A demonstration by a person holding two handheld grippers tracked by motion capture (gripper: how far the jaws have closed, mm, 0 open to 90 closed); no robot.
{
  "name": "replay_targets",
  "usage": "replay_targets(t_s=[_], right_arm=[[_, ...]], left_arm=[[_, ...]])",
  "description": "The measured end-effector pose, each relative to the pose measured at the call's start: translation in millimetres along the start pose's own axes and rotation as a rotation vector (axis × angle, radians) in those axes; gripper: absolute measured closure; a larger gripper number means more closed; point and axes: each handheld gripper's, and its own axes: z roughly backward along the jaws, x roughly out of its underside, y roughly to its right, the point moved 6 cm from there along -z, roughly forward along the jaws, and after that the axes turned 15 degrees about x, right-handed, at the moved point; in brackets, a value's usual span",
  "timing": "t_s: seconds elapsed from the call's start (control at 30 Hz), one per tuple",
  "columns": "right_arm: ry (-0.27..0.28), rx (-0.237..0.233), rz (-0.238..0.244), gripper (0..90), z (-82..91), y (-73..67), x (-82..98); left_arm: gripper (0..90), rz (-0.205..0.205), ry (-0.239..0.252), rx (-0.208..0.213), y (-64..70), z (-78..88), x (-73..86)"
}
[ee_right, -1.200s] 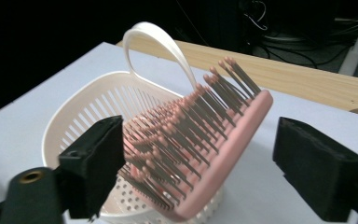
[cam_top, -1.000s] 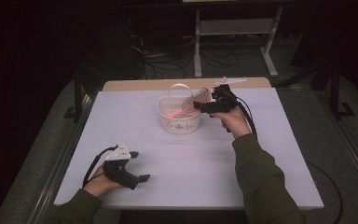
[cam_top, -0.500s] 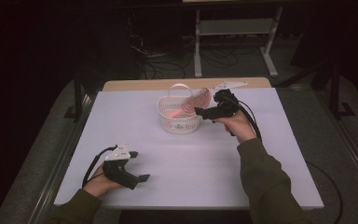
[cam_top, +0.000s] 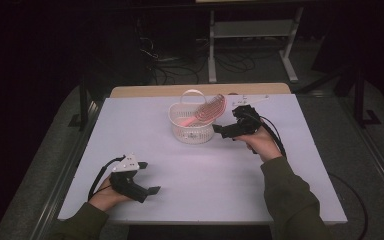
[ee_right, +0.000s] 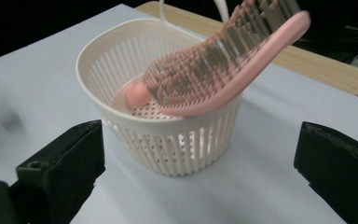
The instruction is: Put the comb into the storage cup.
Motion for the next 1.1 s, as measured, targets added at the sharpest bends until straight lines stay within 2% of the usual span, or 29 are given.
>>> replay_targets(t_s=[0.2,0.43,0.67,1.1], right_arm=[[-0.01,-0.003,0.015,0.7,1.7,-3.7,9.6],[-0.034,-0.003,0.032,0.2,3.4,-6.1,21.4],[-0.055,-0.01,0.052,0.0,11.3,-9.0,35.9],[-0.089,-0.015,0.056,0.0,24.3,-11.8,60.8]], left_arm=[[0.0,0.003,0.019,-0.012,-2.7,2.0,-2.7],[0.0,0.036,0.067,-0.015,-6.7,8.3,-5.5],[0.0,0.036,0.063,-0.014,-7.1,9.2,-4.8],[0.0,0.031,0.059,-0.009,-5.1,8.2,-4.3]])
